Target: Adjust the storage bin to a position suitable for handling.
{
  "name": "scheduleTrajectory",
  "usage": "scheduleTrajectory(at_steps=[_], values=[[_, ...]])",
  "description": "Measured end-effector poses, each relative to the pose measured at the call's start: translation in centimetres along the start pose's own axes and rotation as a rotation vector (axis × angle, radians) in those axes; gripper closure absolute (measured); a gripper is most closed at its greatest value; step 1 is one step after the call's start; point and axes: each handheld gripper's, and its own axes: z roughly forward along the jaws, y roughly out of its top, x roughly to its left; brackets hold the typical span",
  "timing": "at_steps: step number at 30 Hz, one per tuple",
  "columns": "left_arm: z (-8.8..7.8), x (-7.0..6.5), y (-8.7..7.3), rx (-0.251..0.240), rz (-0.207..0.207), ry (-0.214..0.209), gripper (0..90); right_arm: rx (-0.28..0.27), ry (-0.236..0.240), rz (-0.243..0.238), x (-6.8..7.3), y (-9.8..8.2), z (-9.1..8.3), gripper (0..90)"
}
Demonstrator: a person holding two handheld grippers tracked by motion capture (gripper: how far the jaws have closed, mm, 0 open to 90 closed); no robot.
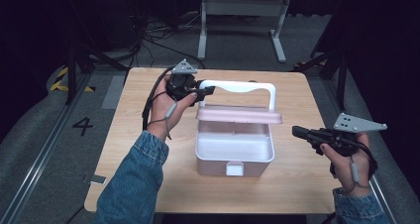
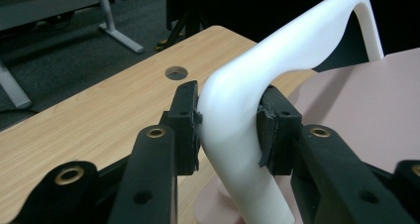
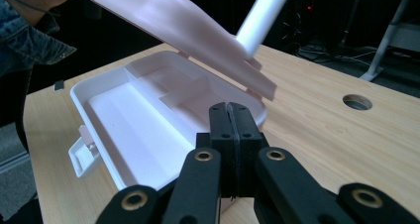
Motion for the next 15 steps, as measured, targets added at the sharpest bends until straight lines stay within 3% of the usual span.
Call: scheduleTrajectory(at_steps=[2, 5, 8, 15], values=[[0.0, 0.0, 0.0, 0.001, -0.001, 0.002, 65.4, -0.002, 0.008, -0.007, 0.1, 0.2, 0.2, 90.0], [0.0, 0.0, -0.2, -0.007, -0.002, 0.002, 65.4, 0.015, 0.059, -0.028, 1.0, 0.7, 1.7, 90.0], [0.0, -0.1, -0.3, -0.001, -0.01, -0.001, 65.3, 0.019, 0.068, -0.034, 1.3, 0.8, 2.4, 90.0], [-0.2, -0.4, -0.4, -0.01, -0.004, 0.021, 65.3, -0.037, 0.057, -0.038, 1.8, 1.1, 3.3, 90.0]])
